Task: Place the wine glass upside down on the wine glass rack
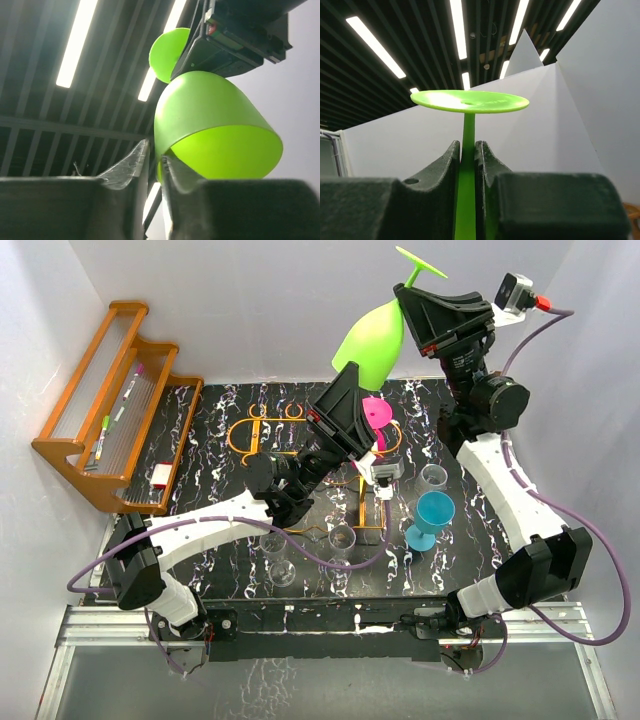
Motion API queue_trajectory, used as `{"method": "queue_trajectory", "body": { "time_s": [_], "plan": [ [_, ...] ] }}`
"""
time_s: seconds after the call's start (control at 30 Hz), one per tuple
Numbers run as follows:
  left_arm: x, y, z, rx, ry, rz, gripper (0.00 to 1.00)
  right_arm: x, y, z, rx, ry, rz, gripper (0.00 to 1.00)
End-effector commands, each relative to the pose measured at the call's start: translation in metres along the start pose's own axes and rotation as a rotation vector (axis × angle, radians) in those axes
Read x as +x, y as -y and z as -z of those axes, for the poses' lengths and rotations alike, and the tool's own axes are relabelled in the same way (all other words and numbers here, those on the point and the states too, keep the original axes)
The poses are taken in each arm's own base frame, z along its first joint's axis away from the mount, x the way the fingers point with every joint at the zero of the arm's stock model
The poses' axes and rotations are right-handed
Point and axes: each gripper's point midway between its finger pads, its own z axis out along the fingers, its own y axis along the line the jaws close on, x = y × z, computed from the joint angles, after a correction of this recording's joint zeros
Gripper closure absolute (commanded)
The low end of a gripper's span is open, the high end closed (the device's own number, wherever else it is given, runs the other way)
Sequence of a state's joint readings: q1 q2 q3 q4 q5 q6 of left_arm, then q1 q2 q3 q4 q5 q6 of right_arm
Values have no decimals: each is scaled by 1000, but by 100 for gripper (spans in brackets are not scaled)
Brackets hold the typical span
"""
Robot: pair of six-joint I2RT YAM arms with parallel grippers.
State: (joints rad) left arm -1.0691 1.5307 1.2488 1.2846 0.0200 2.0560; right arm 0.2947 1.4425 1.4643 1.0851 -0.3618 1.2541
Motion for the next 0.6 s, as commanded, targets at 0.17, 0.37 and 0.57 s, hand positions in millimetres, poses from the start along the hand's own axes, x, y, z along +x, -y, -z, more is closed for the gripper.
{"method": "queue_trajectory", "body": {
  "time_s": [0.17,0.37,0.57],
  "plan": [
    [27,-44,4,-79,-75,-28,27,-61,-95,-34,44,20,479,92],
    [50,-65,12,-71,-137,-36,17,-82,-127,-18,129,26,637,92],
    [89,-78,25,-26,-259,-30,13,-46,-102,38,251,-145,647,92]
  ]
}}
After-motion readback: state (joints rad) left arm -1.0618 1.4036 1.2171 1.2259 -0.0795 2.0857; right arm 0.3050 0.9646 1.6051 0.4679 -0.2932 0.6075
